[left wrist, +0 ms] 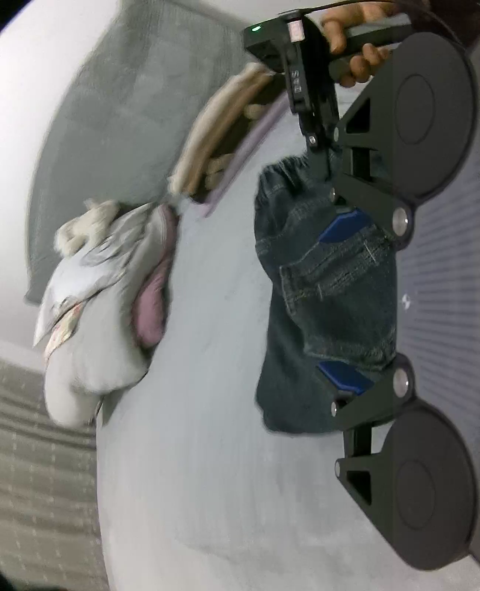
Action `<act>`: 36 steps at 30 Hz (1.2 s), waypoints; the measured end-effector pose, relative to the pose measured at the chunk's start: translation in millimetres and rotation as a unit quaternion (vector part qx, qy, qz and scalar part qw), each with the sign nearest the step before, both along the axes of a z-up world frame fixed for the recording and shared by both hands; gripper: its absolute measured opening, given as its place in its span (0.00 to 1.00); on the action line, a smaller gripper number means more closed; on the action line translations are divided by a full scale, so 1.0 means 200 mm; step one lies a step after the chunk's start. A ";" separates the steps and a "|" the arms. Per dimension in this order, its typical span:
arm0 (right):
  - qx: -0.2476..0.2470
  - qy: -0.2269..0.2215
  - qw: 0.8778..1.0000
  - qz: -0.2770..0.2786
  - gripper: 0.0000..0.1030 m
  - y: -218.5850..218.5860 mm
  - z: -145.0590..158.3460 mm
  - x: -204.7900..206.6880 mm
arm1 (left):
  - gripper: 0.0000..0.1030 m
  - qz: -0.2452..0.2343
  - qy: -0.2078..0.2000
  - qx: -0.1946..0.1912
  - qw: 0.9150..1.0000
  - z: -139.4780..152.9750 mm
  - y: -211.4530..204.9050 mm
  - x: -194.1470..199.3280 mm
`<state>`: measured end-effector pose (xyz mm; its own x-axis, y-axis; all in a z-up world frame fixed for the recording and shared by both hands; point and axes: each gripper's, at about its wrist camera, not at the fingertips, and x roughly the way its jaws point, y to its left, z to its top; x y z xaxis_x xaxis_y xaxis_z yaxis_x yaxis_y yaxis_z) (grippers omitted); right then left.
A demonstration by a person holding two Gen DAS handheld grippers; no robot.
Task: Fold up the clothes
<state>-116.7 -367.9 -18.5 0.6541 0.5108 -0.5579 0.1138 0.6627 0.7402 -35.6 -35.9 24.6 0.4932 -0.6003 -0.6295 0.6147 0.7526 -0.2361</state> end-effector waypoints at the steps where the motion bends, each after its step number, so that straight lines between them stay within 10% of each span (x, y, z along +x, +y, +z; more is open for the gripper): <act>1: -0.011 0.008 1.000 -0.003 0.64 -0.01 -0.02 -0.01 | 0.69 -0.007 0.001 0.013 1.000 -0.03 -0.04 0.00; 6: -0.115 -0.013 0.993 0.010 0.76 0.05 0.11 -0.07 | 0.69 -0.028 -0.012 0.051 0.998 -0.07 -0.09 -0.03; 13: -0.193 -0.075 0.978 0.017 0.75 0.12 0.29 -0.07 | 0.66 -0.001 0.028 -0.028 0.999 0.05 0.09 0.22; 17: -0.174 -0.080 0.980 0.046 0.70 0.11 0.26 -0.04 | 0.57 -0.049 0.115 -0.127 0.984 -0.01 0.10 0.40; 21: -0.143 -0.063 0.984 0.083 0.29 0.13 0.19 0.06 | 0.47 -0.014 0.128 -0.090 0.988 -0.13 0.02 0.51; 28: -0.126 -0.049 0.983 0.121 0.13 0.04 0.17 -0.04 | 0.06 0.020 0.107 -0.054 0.993 -0.28 -0.03 0.56; 33: -0.175 -0.035 0.975 0.135 0.19 0.08 0.14 -0.04 | 0.10 0.023 0.091 -0.037 0.995 -0.24 -0.04 0.53; 36: -0.204 -0.053 0.969 0.126 0.40 0.08 0.25 -0.08 | 0.33 0.014 0.059 -0.032 0.998 -0.13 -0.02 0.43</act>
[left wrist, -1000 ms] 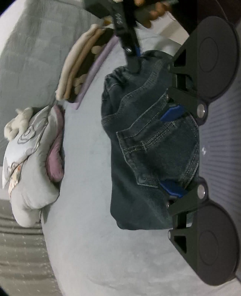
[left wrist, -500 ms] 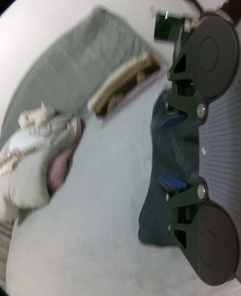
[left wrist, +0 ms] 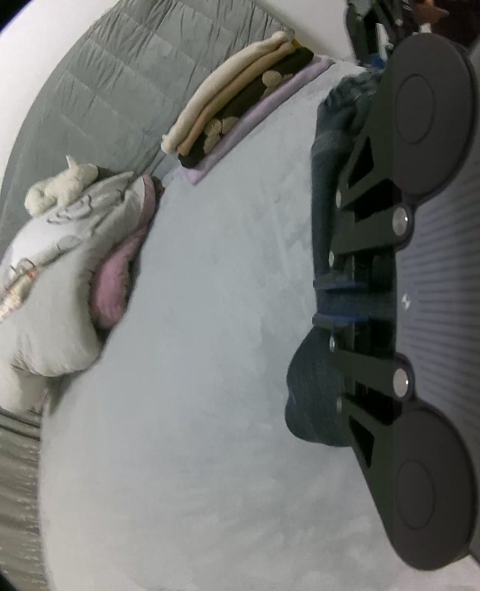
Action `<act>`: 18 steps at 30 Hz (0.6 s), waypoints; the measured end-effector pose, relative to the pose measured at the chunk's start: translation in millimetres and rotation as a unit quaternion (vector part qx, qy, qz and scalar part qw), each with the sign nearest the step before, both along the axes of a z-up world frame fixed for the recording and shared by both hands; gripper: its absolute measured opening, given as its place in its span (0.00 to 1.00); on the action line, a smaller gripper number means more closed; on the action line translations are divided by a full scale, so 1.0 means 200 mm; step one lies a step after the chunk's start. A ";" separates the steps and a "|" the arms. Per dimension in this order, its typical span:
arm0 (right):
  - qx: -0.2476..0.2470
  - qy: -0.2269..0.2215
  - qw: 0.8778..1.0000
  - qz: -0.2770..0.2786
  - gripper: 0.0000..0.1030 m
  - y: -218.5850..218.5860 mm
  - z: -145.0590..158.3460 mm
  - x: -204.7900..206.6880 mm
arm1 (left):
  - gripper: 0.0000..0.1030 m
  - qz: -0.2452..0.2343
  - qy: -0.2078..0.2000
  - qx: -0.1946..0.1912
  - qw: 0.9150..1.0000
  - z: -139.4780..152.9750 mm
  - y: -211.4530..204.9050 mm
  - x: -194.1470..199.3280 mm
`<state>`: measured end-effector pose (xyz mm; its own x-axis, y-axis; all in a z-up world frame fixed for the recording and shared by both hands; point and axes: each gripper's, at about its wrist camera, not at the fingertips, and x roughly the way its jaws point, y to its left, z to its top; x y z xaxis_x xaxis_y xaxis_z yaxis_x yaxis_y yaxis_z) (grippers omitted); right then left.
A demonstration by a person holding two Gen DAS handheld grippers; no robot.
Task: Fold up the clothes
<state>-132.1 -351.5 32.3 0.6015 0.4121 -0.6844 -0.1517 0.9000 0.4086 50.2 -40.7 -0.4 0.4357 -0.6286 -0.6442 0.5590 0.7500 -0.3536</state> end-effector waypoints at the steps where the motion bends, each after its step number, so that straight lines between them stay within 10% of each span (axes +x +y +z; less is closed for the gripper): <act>1: -0.014 -0.012 1.000 -0.006 0.41 0.00 0.03 -0.01 | 0.42 -0.009 -0.017 0.001 1.000 0.03 0.00 -0.05; 9: -0.098 -0.144 0.985 0.005 0.36 0.24 0.17 0.09 | 0.43 -0.176 -0.085 -0.031 0.980 0.08 -0.06 -0.42; 18: -0.152 -0.132 0.980 0.012 0.07 0.35 -0.13 0.36 | 0.44 -0.232 -0.067 -0.057 0.969 -0.20 -0.05 -0.48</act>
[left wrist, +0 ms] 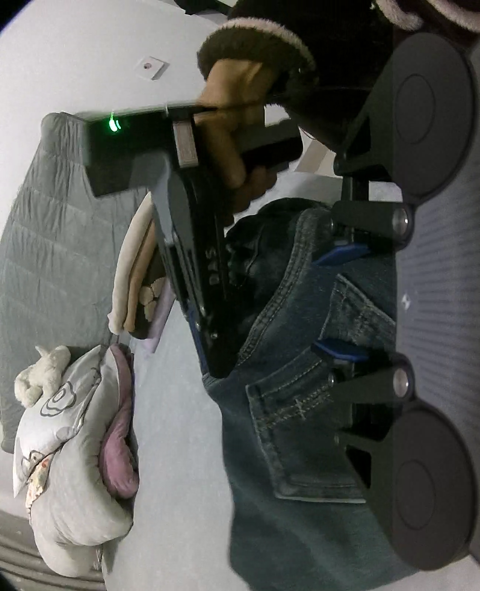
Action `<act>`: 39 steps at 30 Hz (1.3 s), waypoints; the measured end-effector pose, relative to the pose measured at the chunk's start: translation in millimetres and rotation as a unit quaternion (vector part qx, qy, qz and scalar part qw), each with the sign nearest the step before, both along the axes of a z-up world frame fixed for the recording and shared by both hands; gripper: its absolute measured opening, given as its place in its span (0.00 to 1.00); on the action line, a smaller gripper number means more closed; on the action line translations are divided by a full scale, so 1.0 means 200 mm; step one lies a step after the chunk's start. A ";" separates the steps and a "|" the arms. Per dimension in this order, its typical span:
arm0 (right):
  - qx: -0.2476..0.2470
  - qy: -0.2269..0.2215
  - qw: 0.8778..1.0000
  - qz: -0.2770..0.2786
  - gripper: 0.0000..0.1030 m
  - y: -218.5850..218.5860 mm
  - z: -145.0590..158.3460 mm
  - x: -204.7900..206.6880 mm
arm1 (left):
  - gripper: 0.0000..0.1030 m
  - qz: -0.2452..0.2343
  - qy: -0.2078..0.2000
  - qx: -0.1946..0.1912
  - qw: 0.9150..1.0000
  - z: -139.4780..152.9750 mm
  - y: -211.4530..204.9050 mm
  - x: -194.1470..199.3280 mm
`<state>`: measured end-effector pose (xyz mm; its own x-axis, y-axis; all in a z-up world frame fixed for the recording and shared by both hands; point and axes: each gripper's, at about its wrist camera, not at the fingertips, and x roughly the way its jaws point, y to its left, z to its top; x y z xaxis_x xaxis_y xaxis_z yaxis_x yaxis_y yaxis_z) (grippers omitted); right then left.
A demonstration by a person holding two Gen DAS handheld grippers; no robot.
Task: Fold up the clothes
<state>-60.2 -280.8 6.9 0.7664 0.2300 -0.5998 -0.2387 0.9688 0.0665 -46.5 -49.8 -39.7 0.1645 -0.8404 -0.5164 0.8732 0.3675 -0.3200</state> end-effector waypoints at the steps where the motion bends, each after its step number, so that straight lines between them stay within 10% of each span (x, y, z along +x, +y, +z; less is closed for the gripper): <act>1: 0.001 0.000 1.000 -0.003 0.06 -0.01 -0.03 0.00 | 0.44 0.001 -0.004 0.000 1.000 -0.01 0.00 0.00; 8: -0.018 0.001 1.000 0.001 0.09 0.03 -0.01 0.01 | 0.47 0.009 0.072 -0.006 0.997 0.12 0.08 0.08; 14: 0.026 0.034 0.995 0.090 0.40 0.09 0.21 0.16 | 0.51 0.042 0.045 -0.007 0.998 0.19 0.28 0.05; 24: 0.049 0.111 0.980 0.160 0.39 0.46 0.05 0.59 | 0.52 0.028 0.049 0.006 0.998 0.09 0.28 0.01; 33: 0.023 0.077 0.984 0.157 0.03 0.53 -0.01 0.58 | 0.52 0.010 0.030 0.021 0.999 0.04 0.25 -0.02; 39: 0.025 0.074 0.988 0.130 0.12 0.52 -0.04 0.60 | 0.53 0.008 0.015 0.020 1.000 0.04 0.24 -0.03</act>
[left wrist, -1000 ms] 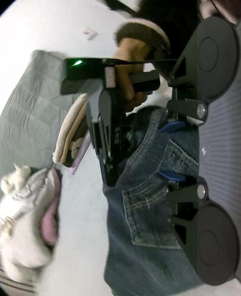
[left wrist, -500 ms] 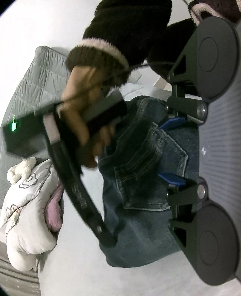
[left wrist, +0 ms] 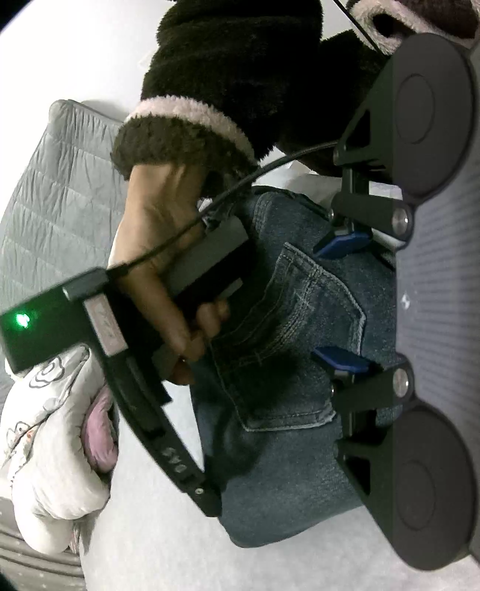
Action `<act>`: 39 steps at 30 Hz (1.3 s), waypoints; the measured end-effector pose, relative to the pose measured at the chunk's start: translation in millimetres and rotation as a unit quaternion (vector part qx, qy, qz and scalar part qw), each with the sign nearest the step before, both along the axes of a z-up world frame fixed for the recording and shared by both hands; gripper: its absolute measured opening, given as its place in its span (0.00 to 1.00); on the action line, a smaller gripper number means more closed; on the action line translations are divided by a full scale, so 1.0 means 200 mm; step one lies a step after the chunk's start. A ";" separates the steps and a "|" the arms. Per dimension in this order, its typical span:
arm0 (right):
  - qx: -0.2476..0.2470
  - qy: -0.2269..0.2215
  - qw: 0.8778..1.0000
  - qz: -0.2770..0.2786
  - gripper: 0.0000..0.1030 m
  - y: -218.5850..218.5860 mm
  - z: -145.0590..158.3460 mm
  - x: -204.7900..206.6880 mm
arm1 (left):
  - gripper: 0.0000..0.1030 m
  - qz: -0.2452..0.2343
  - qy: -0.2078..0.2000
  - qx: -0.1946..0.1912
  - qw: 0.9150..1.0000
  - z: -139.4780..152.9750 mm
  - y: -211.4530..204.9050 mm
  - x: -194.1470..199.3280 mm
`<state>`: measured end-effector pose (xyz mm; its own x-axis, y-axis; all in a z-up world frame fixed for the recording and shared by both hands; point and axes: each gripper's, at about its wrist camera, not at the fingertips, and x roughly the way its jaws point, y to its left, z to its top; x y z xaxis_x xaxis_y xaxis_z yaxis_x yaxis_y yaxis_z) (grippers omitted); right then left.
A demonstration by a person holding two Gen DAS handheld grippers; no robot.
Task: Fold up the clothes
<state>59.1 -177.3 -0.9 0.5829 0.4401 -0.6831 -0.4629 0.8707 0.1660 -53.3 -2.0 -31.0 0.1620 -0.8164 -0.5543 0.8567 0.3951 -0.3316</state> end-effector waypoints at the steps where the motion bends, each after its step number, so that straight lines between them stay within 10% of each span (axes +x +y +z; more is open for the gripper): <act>1: -0.002 -0.009 1.000 -0.005 0.23 -0.01 0.03 -0.03 | 0.53 -0.001 -0.004 0.001 1.000 0.00 0.00 0.00; 19: -0.097 -0.054 0.990 -0.088 0.26 -0.28 0.07 -0.52 | 0.57 0.015 0.010 -0.002 1.000 0.01 -0.02 0.02; 27: -0.118 -0.051 0.987 -0.092 0.28 -0.20 0.19 -0.67 | 0.58 0.091 0.030 -0.068 0.993 0.15 0.13 0.14; 39: -0.140 -0.020 0.981 -0.134 0.29 -0.16 0.18 -0.76 | 0.63 0.163 -0.064 0.081 0.981 0.09 -0.11 0.14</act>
<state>-93.0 -210.1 35.6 0.6807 0.0658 -0.7296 -0.2123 0.9709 -0.1104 -24.8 -24.4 -13.6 0.4772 -0.6121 -0.6305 0.7064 0.6940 -0.1391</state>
